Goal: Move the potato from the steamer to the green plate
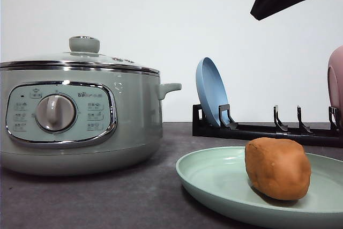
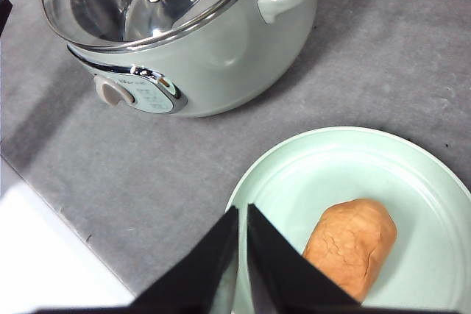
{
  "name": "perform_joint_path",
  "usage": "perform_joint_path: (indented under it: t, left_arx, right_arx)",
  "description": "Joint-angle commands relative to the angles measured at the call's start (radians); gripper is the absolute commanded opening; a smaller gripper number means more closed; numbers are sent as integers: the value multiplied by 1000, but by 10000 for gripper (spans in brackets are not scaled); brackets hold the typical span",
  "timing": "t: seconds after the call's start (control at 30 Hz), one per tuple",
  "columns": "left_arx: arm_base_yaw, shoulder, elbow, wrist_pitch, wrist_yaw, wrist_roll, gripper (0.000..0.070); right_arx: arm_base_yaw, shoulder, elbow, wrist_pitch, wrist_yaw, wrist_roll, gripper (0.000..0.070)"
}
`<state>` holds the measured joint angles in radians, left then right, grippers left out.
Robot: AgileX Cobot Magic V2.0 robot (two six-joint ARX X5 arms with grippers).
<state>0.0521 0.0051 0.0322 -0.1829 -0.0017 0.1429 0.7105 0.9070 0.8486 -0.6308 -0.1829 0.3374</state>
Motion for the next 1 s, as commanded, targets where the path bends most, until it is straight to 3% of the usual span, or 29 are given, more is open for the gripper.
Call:
perform_joint_path:
  t: [0.0, 0.17, 0.23, 0.37, 0.47, 0.73, 0.97]
  left_arx:
    - [3, -2, -20, -6, 1, -6, 4]
    - [3, -2, -20, -6, 1, -6, 4]
    - [3, -2, -20, -6, 1, -6, 4]
    - [3, -2, -20, -6, 1, -6, 4]
    - [3, -2, -20, -6, 1, -6, 4]
    - [3, -2, -20, -6, 1, -6, 4]
    - [3, -2, -20, -6, 1, -6, 4]
  right_arx:
    - [7, 6, 17, 10, 0, -9, 8]
    - [2, -5, 17, 8, 2, -15, 8]
    - [-12, -25, 17, 17, 23, -66, 8]
    - [-66, -88, 14, 78, 89, -85, 8]
    - [-138, -164, -1, 160, 133, -123, 8]
    - [-409, -397, -121, 304, 131, -297, 8]
    - [-546, -589, -344, 442, 127, -320, 8]
